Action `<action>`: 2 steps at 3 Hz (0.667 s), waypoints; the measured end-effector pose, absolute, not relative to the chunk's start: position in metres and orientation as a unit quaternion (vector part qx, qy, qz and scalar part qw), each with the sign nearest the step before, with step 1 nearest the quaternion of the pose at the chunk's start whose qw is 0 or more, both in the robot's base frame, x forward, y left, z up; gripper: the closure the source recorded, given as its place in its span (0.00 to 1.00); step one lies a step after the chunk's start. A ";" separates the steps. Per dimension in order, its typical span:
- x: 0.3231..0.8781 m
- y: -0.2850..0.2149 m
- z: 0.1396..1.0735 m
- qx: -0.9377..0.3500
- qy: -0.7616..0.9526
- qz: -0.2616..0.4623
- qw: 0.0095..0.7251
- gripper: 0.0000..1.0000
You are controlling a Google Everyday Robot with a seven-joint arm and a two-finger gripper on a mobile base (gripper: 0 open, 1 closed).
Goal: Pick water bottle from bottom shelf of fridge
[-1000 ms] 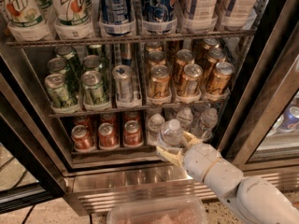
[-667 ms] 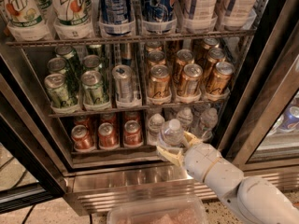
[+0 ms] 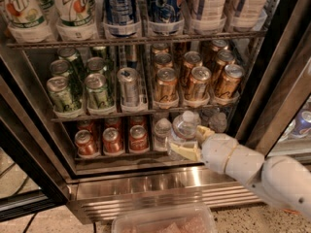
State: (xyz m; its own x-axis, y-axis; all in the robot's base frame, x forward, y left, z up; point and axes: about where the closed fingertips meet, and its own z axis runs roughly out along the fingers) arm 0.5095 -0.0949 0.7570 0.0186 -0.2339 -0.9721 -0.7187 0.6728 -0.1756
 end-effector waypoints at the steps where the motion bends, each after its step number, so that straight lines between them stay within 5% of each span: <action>1: 0.524 -0.107 0.769 -0.378 0.673 0.231 0.592 1.00; 2: 0.523 -0.108 0.776 -0.414 0.663 0.270 0.562 1.00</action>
Offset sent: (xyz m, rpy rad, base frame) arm -0.0087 -0.0111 0.0261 -0.0249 0.1707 0.4166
